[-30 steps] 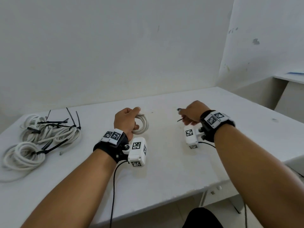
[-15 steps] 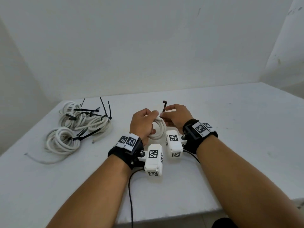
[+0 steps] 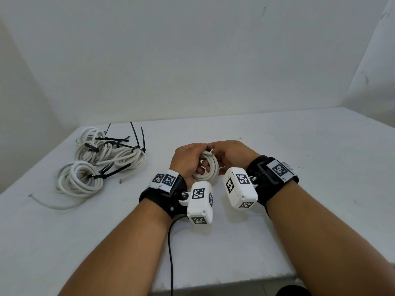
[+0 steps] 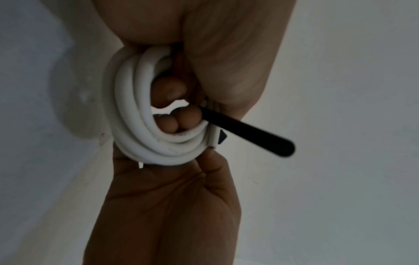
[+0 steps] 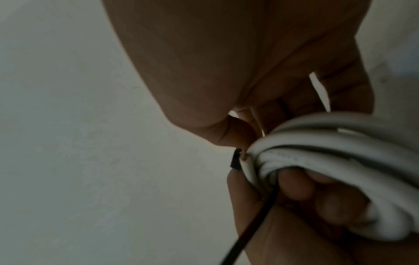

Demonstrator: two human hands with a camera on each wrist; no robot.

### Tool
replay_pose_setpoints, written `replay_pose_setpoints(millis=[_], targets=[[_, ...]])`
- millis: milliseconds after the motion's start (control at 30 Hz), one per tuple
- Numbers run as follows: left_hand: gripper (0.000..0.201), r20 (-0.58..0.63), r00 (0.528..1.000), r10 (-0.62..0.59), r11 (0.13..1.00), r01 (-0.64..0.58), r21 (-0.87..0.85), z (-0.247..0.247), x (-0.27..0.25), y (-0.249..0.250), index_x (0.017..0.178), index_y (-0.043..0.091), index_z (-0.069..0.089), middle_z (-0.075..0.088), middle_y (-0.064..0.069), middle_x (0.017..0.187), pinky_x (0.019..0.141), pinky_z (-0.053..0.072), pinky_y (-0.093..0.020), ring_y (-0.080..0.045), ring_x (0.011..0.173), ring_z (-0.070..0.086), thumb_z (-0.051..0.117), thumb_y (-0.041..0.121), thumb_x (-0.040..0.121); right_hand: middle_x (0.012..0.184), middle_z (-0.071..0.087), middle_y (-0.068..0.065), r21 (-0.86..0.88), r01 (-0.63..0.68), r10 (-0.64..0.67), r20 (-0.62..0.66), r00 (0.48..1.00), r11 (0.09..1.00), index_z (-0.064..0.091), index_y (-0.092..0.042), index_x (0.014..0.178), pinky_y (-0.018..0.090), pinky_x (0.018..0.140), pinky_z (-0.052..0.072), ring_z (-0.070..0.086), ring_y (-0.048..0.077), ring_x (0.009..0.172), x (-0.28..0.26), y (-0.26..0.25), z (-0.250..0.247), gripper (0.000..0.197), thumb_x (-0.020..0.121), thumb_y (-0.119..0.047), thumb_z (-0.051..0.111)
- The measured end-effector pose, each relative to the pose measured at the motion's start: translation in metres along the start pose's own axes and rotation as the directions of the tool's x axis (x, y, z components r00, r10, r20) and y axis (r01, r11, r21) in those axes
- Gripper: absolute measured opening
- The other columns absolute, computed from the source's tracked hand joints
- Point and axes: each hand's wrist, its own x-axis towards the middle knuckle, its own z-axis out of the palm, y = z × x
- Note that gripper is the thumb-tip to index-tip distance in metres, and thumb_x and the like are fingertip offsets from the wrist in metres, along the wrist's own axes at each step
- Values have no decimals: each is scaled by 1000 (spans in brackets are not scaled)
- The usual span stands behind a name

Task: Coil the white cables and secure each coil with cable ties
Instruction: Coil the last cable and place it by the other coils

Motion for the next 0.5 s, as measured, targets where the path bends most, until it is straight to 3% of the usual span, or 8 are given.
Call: replay_pose_setpoints(millis=[67, 133, 233, 300, 400, 500], targets=[[17, 9, 1000, -5, 1000, 6, -21, -3, 0, 3, 86, 3, 67, 48, -6, 41, 37, 30, -18, -16, 33, 39, 54, 12, 93, 87, 69, 22, 90, -2, -2, 42, 999, 996, 69, -5, 99, 45, 87, 51, 65, 32, 80, -2, -2, 0, 33, 85, 6, 41], [16, -6, 1000, -7, 998, 6, -56, -6, 0, 6, 81, 4, 63, 48, -6, 42, 37, 31, -18, -16, 33, 39, 55, 12, 93, 98, 67, 25, 103, 0, -10, 99, 995, 995, 60, -8, 112, 50, 90, 51, 65, 35, 88, 0, -4, -2, 36, 82, 4, 42], [11, -65, 998, -10, 993, 2, -118, -6, 1, 8, 84, 6, 65, 49, -6, 47, 38, 33, -16, -15, 36, 37, 57, 11, 89, 103, 63, 21, -28, 73, -67, 191, 979, 997, 48, -19, 126, 39, 74, 54, 64, 26, 84, 0, -6, -11, 52, 78, -2, 59], [11, -125, 992, 13, 991, -29, -131, -5, 1, 6, 85, 6, 67, 52, -5, 50, 41, 36, -18, -16, 40, 40, 59, 13, 88, 102, 68, 16, -164, 183, -132, 282, 950, 969, 46, -25, 126, 31, 71, 52, 62, 20, 83, -4, -5, -13, 58, 78, -1, 68], [11, -179, 982, 58, 984, -87, -158, -3, 1, 4, 84, 7, 68, 61, -4, 60, 50, 43, -25, -19, 50, 51, 58, 12, 88, 93, 70, 9, -260, 290, -220, 269, 938, 921, 56, -24, 111, 30, 69, 47, 57, 18, 79, -6, -5, -6, 41, 80, -6, 76], [10, -160, 983, 90, 976, -119, -181, -2, 3, 5, 83, 9, 67, 62, -5, 61, 48, 41, -25, -18, 46, 49, 59, 10, 90, 85, 66, 22, -345, 358, -330, 139, 934, 868, 61, -18, 92, 31, 66, 45, 53, 19, 73, -4, -6, 2, 12, 88, -14, 73]])
